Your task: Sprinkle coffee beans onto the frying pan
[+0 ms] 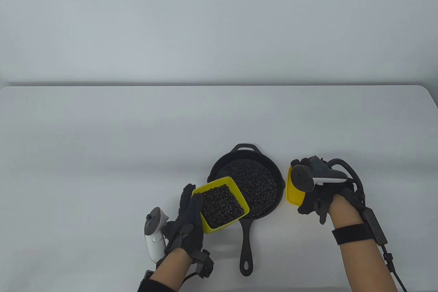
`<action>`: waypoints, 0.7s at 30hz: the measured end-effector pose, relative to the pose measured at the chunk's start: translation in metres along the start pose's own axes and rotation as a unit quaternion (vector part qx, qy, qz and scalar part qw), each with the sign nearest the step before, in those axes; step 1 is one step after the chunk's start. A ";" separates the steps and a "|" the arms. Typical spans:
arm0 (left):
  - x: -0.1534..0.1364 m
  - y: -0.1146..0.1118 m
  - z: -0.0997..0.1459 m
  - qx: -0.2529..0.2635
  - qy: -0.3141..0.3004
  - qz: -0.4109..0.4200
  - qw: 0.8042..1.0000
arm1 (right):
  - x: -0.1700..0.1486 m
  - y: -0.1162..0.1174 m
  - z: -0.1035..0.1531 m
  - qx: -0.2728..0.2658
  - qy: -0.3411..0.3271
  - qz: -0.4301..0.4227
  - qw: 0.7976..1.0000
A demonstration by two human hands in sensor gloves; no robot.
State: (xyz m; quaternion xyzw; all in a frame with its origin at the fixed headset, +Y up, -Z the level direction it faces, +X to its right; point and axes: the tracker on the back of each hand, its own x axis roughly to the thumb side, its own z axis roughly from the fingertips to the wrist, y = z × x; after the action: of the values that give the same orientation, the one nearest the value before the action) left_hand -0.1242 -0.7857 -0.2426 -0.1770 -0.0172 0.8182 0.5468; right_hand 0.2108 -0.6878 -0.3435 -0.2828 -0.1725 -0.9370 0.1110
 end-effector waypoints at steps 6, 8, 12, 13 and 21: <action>-0.005 -0.012 -0.004 -0.033 0.002 -0.007 0.999 | 0.086 -0.059 0.019 -0.098 -0.156 -0.017 0.983; -0.006 -0.016 -0.005 -0.046 -0.001 -0.012 0.999 | 0.116 -0.065 0.021 -0.090 -0.188 0.012 0.978; -0.011 -0.023 -0.006 -0.069 -0.002 0.019 0.997 | 0.160 -0.070 0.014 -0.074 -0.222 0.015 0.972; -0.012 -0.023 -0.006 -0.070 -0.001 0.018 0.997 | 0.165 -0.071 0.012 -0.076 -0.221 0.011 0.972; -0.011 -0.016 -0.004 -0.084 -0.028 0.085 0.992 | 0.191 -0.083 0.004 -0.062 -0.204 0.039 0.976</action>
State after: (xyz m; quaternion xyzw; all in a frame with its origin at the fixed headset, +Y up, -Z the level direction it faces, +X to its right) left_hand -0.1044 -0.7899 -0.2397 -0.2007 -0.0862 0.8619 0.4576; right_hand 0.0321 -0.6316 -0.2536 -0.4805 -0.1221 -0.8636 0.0919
